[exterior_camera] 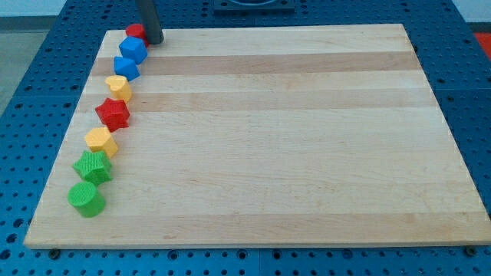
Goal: Move your arm to the green circle
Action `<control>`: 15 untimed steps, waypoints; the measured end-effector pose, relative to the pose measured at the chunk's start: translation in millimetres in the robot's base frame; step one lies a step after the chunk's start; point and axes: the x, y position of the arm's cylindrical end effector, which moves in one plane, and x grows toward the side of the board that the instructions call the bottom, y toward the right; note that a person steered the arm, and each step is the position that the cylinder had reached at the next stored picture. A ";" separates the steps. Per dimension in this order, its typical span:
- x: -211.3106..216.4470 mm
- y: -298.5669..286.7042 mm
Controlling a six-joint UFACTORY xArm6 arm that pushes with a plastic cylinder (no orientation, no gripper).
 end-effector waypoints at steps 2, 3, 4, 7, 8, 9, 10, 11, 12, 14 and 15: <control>-28.2 5.9; -29.1 7.3; -29.7 8.1; 22.6 118.6; 95.0 127.4; 167.5 127.4; 234.8 130.0; 305.8 130.0; 387.3 130.0; 397.8 119.8; 397.6 102.5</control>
